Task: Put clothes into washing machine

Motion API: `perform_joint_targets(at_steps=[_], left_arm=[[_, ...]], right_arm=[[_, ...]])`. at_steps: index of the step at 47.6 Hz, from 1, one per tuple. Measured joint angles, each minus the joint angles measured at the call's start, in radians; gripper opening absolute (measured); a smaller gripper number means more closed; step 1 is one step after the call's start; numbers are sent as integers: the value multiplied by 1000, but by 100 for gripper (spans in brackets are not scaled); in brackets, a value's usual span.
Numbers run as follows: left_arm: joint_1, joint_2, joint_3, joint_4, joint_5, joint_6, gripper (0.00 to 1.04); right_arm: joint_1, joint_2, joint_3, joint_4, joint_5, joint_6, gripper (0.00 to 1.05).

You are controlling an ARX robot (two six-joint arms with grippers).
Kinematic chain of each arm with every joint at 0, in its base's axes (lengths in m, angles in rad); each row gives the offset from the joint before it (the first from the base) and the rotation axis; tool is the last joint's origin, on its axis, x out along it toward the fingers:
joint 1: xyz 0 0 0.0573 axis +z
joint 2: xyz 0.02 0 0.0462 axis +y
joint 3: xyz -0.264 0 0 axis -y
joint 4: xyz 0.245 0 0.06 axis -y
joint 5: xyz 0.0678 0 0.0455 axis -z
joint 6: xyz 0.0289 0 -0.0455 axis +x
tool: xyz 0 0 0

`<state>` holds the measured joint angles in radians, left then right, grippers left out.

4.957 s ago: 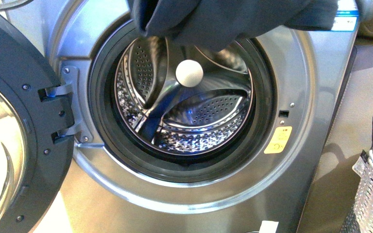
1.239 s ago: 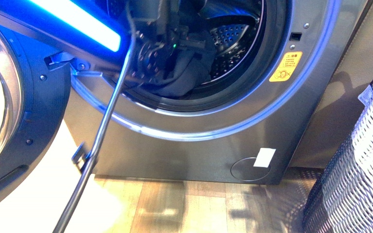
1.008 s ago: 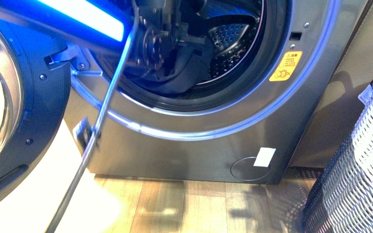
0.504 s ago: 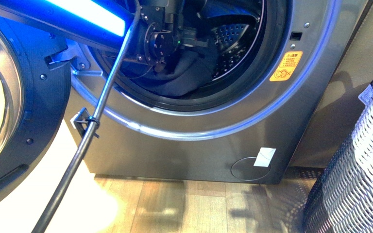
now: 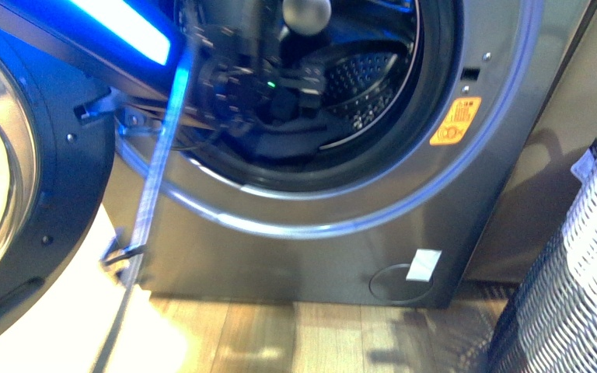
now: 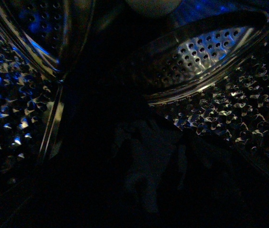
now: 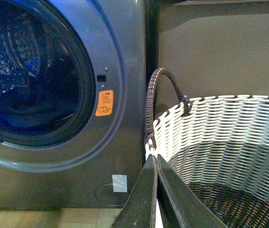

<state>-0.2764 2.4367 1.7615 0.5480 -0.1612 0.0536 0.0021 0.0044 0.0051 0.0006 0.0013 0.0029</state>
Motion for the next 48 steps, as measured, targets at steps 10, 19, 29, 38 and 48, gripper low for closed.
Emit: perform_joint_targets(at_steps=[10, 19, 29, 38, 48], left_arm=[[11, -148, -209, 58, 41, 2, 98], [-8, -326, -442, 136, 88, 10, 98], [-17, -583, -680, 175, 165, 14, 98], [-5, -895, -893, 70, 258, 21, 98], [46, -1229, -1020, -16, 338, -33, 98]], right_arm=[[0, 0, 0, 0, 0, 0, 2], [0, 0, 0, 0, 0, 0, 2], [0, 0, 0, 0, 0, 0, 2], [0, 0, 0, 0, 0, -1, 28], [0, 0, 0, 0, 0, -1, 74]])
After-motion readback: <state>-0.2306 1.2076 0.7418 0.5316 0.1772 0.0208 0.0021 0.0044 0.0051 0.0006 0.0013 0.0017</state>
